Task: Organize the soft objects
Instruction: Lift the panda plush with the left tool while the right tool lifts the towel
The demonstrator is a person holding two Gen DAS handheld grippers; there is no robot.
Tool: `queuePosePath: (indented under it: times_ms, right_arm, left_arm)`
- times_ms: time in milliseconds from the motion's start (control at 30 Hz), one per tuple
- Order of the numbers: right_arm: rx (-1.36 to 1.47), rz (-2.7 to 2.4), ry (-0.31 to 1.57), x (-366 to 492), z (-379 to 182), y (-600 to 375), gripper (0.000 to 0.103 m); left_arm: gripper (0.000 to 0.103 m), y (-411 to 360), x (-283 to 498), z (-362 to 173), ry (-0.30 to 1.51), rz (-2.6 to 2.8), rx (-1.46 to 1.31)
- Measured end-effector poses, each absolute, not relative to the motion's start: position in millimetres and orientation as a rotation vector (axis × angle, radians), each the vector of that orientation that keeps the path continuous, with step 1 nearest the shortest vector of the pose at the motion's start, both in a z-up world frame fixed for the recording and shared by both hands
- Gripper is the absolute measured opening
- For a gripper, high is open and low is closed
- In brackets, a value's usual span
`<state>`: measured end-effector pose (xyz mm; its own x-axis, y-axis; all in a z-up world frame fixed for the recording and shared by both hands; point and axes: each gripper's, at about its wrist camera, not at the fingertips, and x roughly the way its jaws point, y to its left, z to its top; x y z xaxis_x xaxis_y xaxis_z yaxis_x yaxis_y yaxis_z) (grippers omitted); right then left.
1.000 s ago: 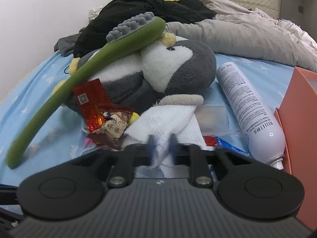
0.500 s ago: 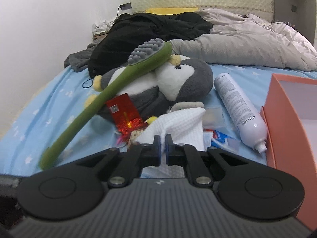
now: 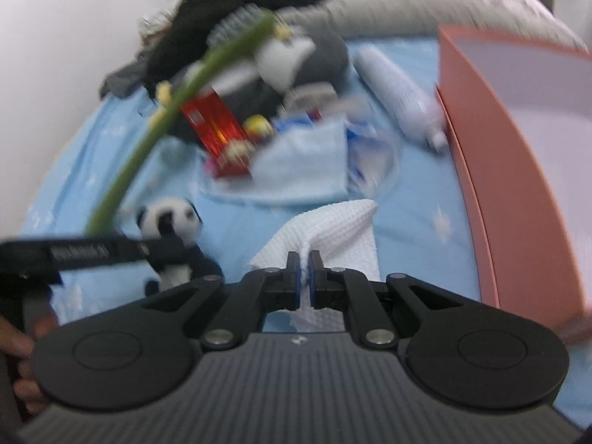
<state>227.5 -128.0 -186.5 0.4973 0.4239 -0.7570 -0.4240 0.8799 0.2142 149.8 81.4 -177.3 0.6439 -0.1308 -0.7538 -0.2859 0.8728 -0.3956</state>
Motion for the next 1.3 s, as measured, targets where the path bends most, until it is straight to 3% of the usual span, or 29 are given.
queuePosePath:
  times_ms: [100, 133, 200, 267, 300, 767, 800, 867, 900, 967, 1300]
  right_arm:
    - [0.013, 0.472, 0.939, 228.5, -198.6, -136.1, 0.012]
    - [0.03, 0.451, 0.943, 230.6, -200.5, -139.2, 0.012]
    - [0.062, 0.414, 0.936, 235.6, -200.3, -142.6, 0.017]
    - [0.052, 0.394, 0.911, 239.2, -198.2, -141.4, 0.056]
    - [0.045, 0.39, 0.894, 240.2, -197.3, -140.3, 0.065]
    - [-0.062, 0.372, 0.96, 255.3, -236.2, -125.0, 0.063]
    - [-0.067, 0.375, 0.958, 254.7, -235.7, -124.3, 0.06]
    - [-0.062, 0.394, 0.958, 253.4, -234.3, -124.5, 0.045]
    - [-0.063, 0.403, 0.956, 252.4, -233.5, -124.5, 0.031]
    - [-0.058, 0.425, 0.958, 250.1, -230.8, -123.7, 0.014]
    - [-0.053, 0.435, 0.873, 225.5, -181.9, -120.9, 0.012]
  left_arm:
    - [0.05, 84.7, 153.3, -182.0, 0.879, 0.098, -0.551]
    - [0.061, 87.2, 155.0, -185.2, 0.885, 0.097, -0.577]
    - [0.069, 92.6, 155.9, -192.4, 0.884, 0.088, -0.648]
    - [0.069, 92.2, 156.7, -195.1, 0.877, 0.093, -0.648]
    - [0.069, 91.7, 157.6, -196.2, 0.878, 0.095, -0.647]
    - [0.068, 78.7, 168.7, -207.5, 0.895, 0.04, -0.622]
    - [0.064, 78.5, 168.8, -207.4, 0.896, 0.044, -0.619]
    - [0.051, 78.2, 167.3, -205.3, 0.897, 0.064, -0.597]
    - [0.051, 78.5, 166.3, -204.3, 0.897, 0.067, -0.59]
    - [0.05, 80.0, 162.5, -202.2, 0.892, 0.064, -0.597]
    - [0.049, 71.6, 143.1, -156.1, 0.837, 0.061, -0.541]
